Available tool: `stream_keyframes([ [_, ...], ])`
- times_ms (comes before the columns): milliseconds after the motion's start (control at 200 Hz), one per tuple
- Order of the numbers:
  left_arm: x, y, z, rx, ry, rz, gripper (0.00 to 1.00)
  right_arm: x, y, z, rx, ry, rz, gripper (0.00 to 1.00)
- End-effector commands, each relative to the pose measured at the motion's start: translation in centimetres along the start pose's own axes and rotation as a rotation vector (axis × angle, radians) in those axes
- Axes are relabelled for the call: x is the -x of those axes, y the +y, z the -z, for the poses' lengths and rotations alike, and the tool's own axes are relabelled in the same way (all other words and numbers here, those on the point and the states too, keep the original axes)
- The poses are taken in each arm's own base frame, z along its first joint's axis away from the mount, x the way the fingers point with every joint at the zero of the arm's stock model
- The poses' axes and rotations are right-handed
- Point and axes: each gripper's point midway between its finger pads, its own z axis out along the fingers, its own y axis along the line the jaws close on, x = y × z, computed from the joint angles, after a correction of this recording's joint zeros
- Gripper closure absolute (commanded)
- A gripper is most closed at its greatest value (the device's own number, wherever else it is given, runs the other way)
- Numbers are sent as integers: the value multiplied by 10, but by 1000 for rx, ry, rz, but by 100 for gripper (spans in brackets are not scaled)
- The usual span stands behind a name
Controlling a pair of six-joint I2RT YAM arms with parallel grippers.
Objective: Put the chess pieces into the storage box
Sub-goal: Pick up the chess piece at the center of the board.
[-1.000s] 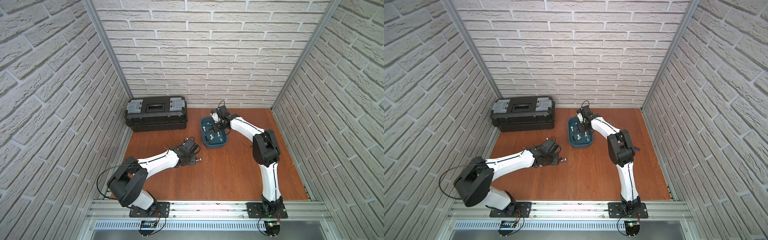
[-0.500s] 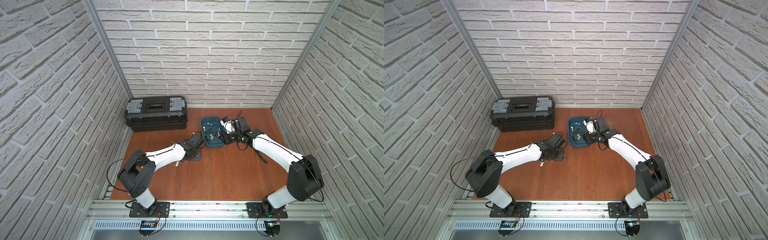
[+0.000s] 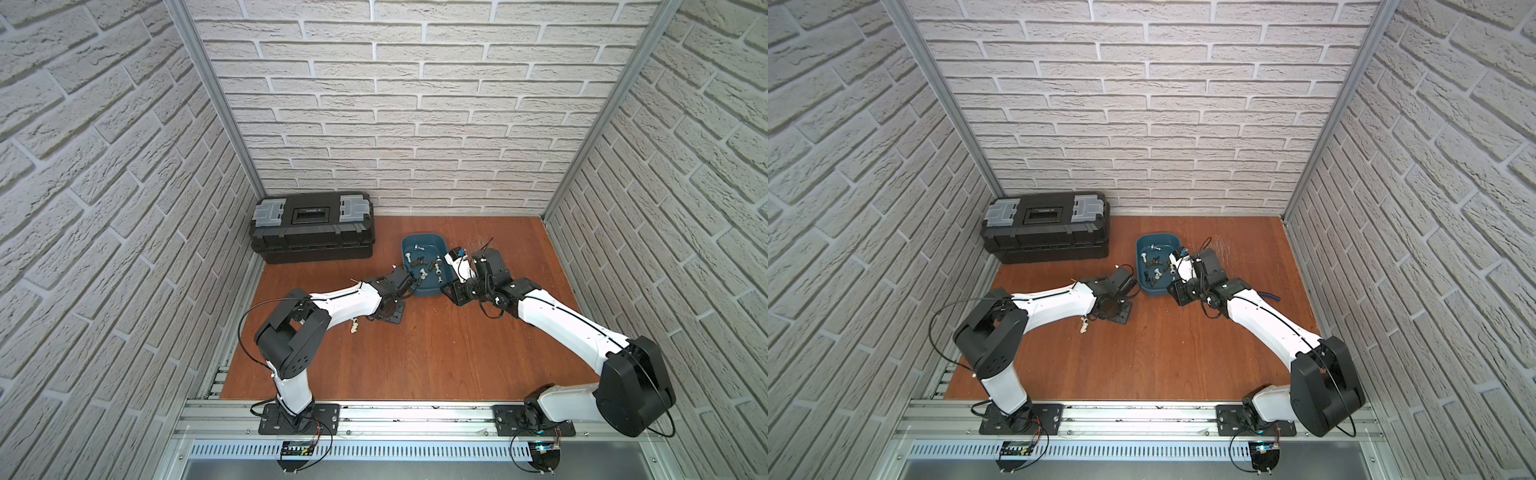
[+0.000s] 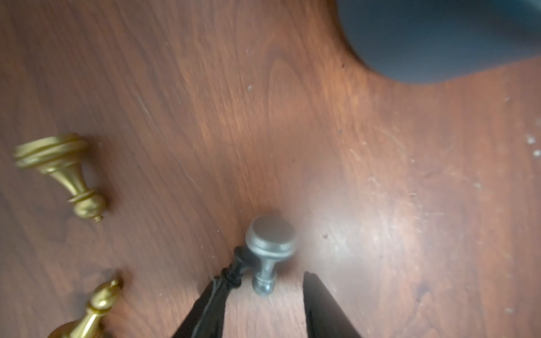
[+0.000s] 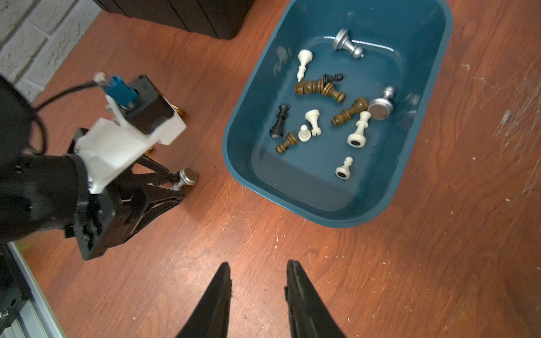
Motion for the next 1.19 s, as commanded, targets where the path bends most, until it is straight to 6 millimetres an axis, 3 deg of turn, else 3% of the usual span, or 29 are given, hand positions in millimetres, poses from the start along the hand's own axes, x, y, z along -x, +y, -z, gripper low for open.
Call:
stream_keyframes([
  [0, 5, -8, -3, -15, 7, -20, 56, 5, 4, 7, 15, -53, 9, 64],
  [200, 8, -12, -7, -15, 26, -31, 62, 1, 2, 12, 0, -71, 14, 65],
  [510, 10, -18, -8, -9, 22, -34, 59, -7, 4, 7, 19, -51, 3, 66],
  [870, 20, -27, -18, 12, 60, -70, 65, -8, 3, 8, 15, -52, 5, 68],
  [1190, 26, -28, -15, 17, 43, -40, 79, -7, 4, 10, 15, -61, 4, 69],
])
